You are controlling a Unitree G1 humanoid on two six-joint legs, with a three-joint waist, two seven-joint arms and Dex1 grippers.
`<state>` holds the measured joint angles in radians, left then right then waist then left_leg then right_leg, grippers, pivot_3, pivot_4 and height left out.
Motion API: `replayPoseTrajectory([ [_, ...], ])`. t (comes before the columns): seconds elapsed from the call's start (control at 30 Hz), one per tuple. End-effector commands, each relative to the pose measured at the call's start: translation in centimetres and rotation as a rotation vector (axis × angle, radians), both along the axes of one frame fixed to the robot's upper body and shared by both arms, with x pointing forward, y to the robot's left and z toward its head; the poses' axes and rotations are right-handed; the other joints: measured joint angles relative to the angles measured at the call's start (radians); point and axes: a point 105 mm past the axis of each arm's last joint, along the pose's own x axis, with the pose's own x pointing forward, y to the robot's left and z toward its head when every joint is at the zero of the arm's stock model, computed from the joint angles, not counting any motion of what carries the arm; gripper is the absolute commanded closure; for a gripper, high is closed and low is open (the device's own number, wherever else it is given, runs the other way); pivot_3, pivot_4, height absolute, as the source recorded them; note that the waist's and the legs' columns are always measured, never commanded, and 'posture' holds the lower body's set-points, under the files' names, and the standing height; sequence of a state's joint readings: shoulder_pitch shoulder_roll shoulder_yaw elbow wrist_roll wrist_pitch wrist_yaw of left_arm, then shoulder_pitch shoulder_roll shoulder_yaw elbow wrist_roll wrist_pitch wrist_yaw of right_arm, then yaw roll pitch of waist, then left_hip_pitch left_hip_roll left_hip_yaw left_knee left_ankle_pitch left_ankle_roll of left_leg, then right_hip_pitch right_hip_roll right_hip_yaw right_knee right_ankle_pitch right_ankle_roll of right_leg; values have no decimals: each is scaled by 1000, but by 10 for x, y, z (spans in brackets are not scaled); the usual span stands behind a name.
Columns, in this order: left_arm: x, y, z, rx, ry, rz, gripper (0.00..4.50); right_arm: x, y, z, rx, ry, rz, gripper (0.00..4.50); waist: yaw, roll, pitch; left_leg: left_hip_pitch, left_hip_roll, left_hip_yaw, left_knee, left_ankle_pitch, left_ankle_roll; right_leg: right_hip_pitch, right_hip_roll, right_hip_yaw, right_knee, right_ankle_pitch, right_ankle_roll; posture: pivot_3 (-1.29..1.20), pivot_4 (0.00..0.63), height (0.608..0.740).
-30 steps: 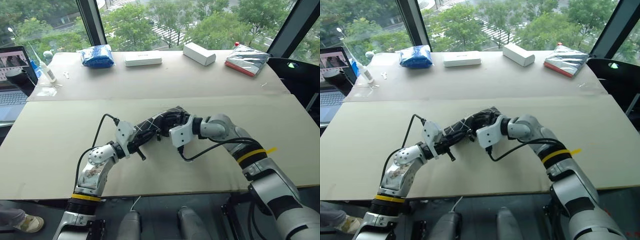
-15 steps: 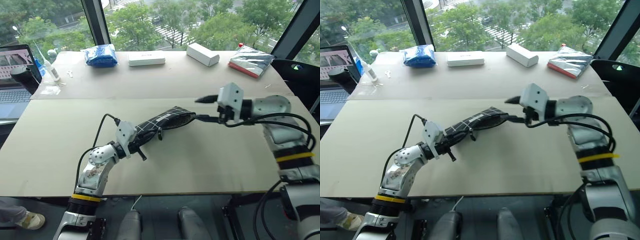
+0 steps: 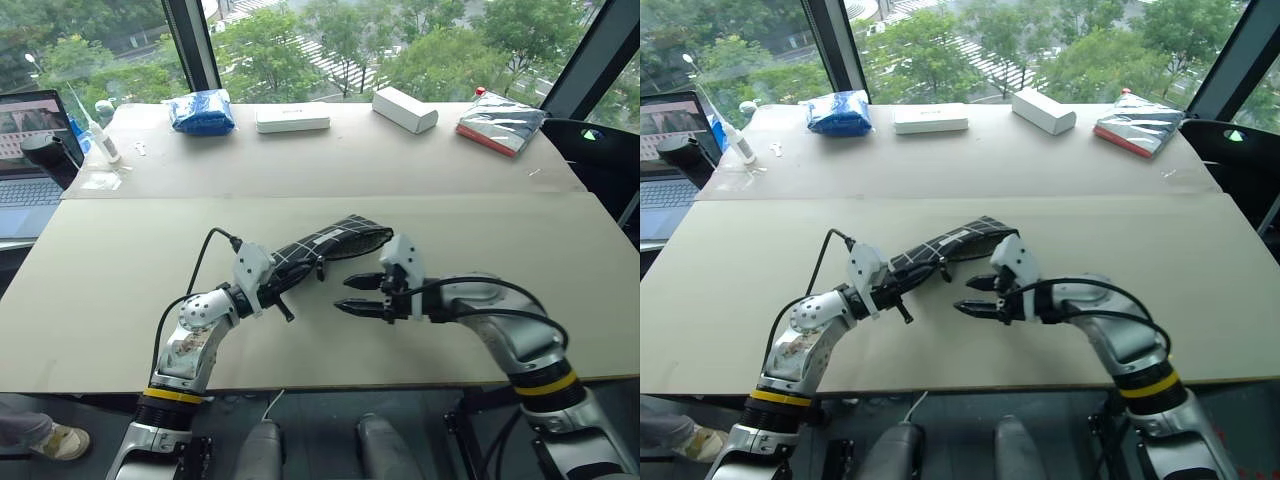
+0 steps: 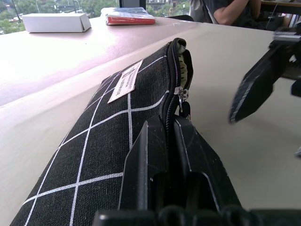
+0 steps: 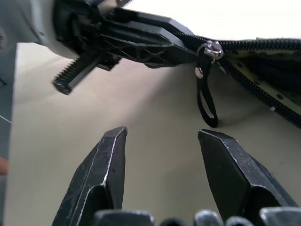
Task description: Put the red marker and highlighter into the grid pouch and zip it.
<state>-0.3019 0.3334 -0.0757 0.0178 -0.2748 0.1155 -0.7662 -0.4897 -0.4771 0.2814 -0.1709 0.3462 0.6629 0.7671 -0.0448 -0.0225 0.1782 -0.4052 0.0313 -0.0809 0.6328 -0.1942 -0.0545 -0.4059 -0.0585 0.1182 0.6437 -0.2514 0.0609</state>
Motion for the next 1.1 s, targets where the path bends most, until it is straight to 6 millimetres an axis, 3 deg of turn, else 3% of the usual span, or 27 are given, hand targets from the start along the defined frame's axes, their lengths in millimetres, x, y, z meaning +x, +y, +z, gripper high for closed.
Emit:
replayPoseTrajectory([
  [0.03, 1, -1, 9, 1, -32, -1, 4500, 11, 13, 12, 8, -52, -44, 1819, 0, 0, 0, 0, 0, 0, 0, 0, 0, 0, 0, 0, 0, 0, 0, 0, 150, 740],
  [0.17, 1, -2, 9, 3, -37, -4, 4500, 17, 29, 14, 7, -87, -34, 1819, 0, 0, 0, 0, 0, 0, 0, 0, 0, 0, 0, 0, 0, 0, 0, 0, 150, 740],
  [0.4, 2, -4, 9, -3, -38, -1, 4500, 24, 34, 18, 20, -93, -40, 1819, -1, 0, 0, 0, 0, 0, 0, 0, 0, 0, 0, 0, 0, 0, 0, 0, 150, 740],
  [0.5, 2, -4, 9, -5, -38, 3, 4500, 24, 33, 21, 20, -102, -29, 2552, -1, 0, 0, 0, 0, 0, 0, 0, 0, 0, 0, 0, 0, 0, 0, 0, 150, 740],
  [0.67, 2, -3, 9, -7, -38, 11, 4500, 21, 26, 26, 32, -100, -7, 4304, -1, 0, 0, 0, 0, 0, 0, 0, 0, 0, 0, 0, 0, 0, 0, 0, 150, 740],
  [0.83, 4, -2, 9, -9, -40, 21, 4500, 20, 16, 29, 34, -103, -8, 4450, -2, 0, 0, 0, 0, 0, 0, 0, 0, 0, 0, -1, 0, 0, 0, 0, 150, 740],
  [0.93, 3, -2, 9, -11, -41, 22, 4500, 25, 2, 30, 11, -109, -39, 4450, -1, 0, 0, 0, 0, 0, 0, 0, 0, 0, 0, 0, 0, 0, 0, 0, 150, 740],
  [1.1, 2, -2, 8, -14, -39, 26, 4500, 51, -61, 28, -169, -167, -205, 4450, 2, 0, 0, 0, 0, 0, 0, 0, 0, 0, 0, -1, -1, 0, 0, 0, 150, 740],
])
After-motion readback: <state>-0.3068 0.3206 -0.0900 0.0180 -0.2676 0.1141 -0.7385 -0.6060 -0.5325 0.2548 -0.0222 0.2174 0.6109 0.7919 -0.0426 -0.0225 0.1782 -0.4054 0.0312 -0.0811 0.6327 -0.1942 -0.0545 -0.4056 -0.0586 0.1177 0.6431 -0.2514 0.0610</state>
